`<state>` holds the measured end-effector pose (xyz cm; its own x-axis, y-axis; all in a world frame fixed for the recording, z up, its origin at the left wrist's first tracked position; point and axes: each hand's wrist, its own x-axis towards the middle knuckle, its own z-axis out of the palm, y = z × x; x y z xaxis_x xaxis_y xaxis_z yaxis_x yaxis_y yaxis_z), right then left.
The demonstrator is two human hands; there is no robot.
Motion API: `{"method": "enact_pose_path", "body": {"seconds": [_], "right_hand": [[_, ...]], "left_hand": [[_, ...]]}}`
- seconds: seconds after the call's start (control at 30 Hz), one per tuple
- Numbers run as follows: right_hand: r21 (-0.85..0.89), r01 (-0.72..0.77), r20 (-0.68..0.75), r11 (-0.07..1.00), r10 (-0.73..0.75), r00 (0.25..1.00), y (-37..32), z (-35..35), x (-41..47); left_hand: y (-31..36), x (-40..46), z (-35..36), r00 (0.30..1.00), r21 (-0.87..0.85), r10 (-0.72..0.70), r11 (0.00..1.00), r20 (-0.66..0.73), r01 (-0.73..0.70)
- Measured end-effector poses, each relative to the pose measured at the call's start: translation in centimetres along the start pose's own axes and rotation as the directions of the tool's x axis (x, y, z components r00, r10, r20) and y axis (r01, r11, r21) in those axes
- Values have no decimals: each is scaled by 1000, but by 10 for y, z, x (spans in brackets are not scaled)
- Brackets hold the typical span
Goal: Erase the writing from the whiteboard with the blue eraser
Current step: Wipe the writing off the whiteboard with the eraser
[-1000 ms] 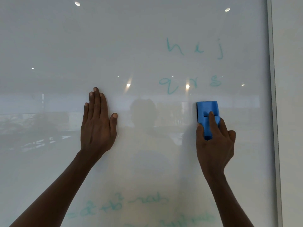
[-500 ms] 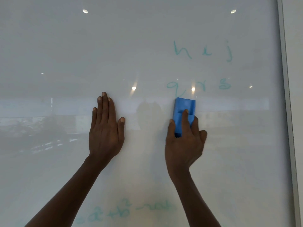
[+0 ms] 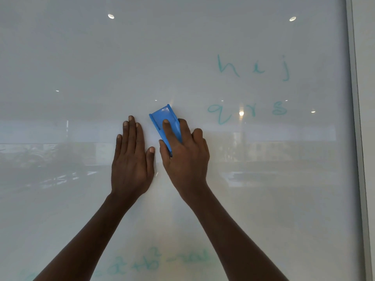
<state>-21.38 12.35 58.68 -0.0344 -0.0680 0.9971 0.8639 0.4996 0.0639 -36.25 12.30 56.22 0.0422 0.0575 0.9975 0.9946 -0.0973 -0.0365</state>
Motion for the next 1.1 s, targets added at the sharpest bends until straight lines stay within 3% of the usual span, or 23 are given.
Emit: {"method": "enact_pose_path", "body": {"seconds": [0.13, 0.4, 0.77, 1.1], "right_hand": [[-65, 95, -2, 993, -96, 995, 12, -1, 8], [-74, 148, -21, 986, -150, 988, 30, -6, 19], [-98, -95, -108, 991, 85, 991, 124, -38, 49], [-56, -389, -165, 919, 376, 912, 175, -59, 19]], "left_hand": [[1, 0, -1, 1000, 10, 4, 1000, -17, -4], [0, 0, -2, 1000, 1, 6, 1000, -16, -6], [3, 0, -4, 1000, -22, -3, 1000, 0, 3], [1, 1, -3, 1000, -14, 3, 1000, -1, -3]]}}
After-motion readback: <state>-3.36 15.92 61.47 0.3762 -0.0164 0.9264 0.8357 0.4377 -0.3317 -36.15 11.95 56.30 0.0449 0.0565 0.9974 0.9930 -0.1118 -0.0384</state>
